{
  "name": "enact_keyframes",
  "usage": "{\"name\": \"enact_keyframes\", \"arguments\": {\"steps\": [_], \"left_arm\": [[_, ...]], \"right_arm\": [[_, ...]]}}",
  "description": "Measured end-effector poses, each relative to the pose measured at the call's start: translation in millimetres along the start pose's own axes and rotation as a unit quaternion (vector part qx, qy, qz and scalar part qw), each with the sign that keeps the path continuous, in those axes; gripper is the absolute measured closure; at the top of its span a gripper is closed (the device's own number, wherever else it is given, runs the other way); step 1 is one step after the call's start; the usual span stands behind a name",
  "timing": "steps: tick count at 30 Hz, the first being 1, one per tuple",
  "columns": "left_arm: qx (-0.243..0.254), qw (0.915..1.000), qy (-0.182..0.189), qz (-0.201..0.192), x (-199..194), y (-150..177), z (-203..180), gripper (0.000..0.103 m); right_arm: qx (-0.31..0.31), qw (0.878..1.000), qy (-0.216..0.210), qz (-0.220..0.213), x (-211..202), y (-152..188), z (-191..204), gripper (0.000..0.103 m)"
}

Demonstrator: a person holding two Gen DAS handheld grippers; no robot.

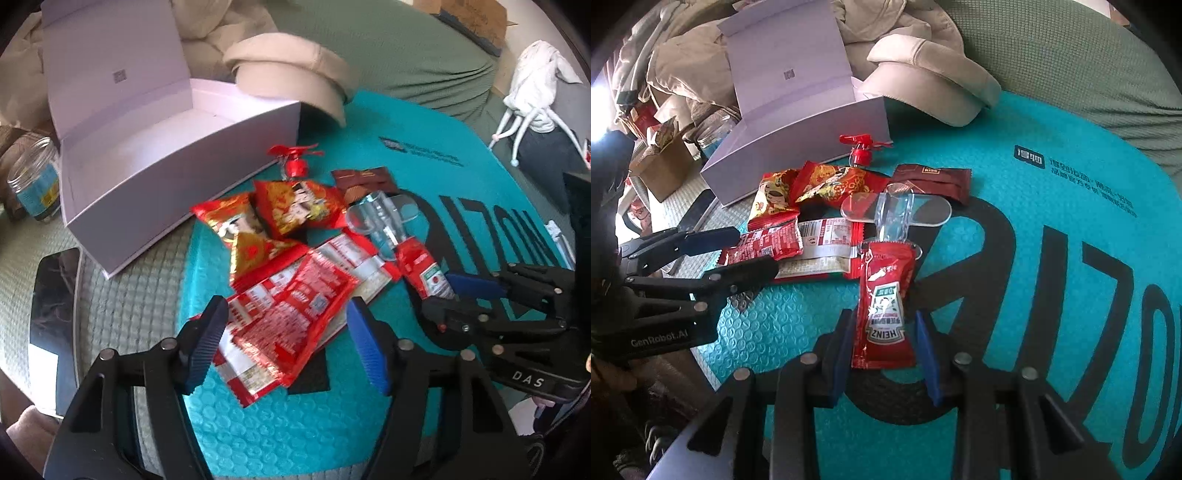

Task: Organize objects
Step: 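Grasp the small red sauce packet with the left tool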

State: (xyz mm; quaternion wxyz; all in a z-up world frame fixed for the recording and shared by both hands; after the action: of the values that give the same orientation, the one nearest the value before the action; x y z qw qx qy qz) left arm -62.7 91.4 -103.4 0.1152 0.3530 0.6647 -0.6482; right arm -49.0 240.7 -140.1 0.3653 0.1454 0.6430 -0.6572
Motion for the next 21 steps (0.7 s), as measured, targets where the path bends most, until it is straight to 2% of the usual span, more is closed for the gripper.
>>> {"name": "enact_keyframes", "arguments": {"steps": [9, 14, 16, 21], "left_arm": [[0.030, 0.9992, 0.023, -0.014, 2.1, -1.3, -14.6, 0.064], [0.019, 0.9960, 0.087, -0.006, -3.7, 2.9, -26.4, 0.065], [0.025, 0.9947, 0.100, -0.002, -3.9, 4.6, -34.4, 0.065], [0.036, 0.9953, 0.090, -0.006, 2.0, 3.5, -40.3, 0.065]], "right_arm": [[-0.005, 1.000, -0.007, -0.009, 1.9, -1.3, 0.1, 0.069], [-0.011, 1.000, -0.012, -0.011, 5.4, -3.3, 1.7, 0.069], [-0.017, 1.000, -0.011, -0.012, 5.8, -3.4, 2.6, 0.068], [-0.038, 0.999, -0.002, -0.019, 7.0, -2.2, 5.6, 0.065]]}}
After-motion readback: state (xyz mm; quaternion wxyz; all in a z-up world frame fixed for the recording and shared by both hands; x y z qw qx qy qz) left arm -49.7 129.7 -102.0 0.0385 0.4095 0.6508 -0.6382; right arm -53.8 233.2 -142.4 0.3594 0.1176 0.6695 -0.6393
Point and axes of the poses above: each gripper's, at about its wrist camera, not at the fingertips, and x roughly the way its jaws point, z to its left, y to its underside, the point moved 5 cm from there along x, roughly the way its jaws point, and after that the axes turned 15 degrees about -z, right-handed, at the moved point
